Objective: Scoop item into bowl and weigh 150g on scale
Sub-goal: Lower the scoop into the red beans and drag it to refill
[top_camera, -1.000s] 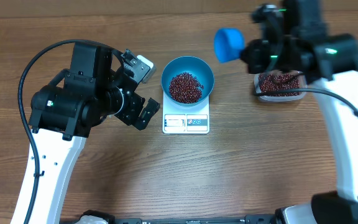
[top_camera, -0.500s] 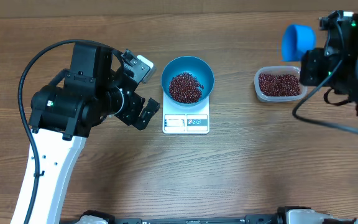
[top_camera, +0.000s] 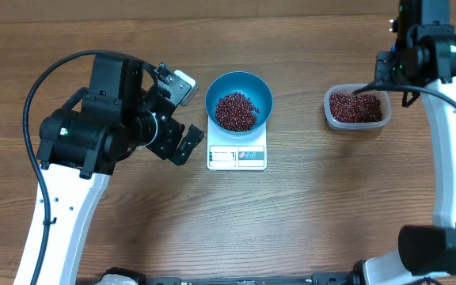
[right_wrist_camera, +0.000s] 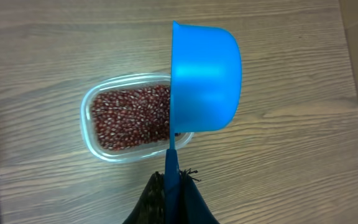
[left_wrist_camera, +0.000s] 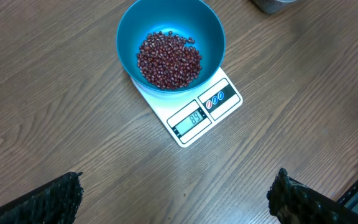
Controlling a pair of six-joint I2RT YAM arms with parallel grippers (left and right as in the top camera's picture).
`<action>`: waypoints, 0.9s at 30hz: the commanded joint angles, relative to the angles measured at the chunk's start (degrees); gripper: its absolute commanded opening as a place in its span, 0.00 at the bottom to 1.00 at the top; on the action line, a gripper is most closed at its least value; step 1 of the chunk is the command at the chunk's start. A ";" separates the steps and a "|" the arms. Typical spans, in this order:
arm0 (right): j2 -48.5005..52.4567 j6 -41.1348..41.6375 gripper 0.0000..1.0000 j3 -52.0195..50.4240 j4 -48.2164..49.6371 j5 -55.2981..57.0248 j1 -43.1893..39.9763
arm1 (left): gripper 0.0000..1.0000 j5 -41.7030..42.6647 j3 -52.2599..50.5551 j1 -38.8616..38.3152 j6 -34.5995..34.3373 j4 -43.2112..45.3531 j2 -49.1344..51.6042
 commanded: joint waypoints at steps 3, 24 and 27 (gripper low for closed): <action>3.26 1.79 0.04 -2.89 0.33 4.33 5.42 | 1.00 0.87 0.81 -0.11 0.87 0.20 -0.24; 3.37 2.54 0.04 -13.03 6.32 5.79 8.41 | 1.00 0.87 0.81 -0.11 0.87 0.20 -0.24; 3.37 1.70 0.04 -14.78 7.45 4.74 8.41 | 0.99 0.87 0.81 -0.11 0.87 0.20 -0.24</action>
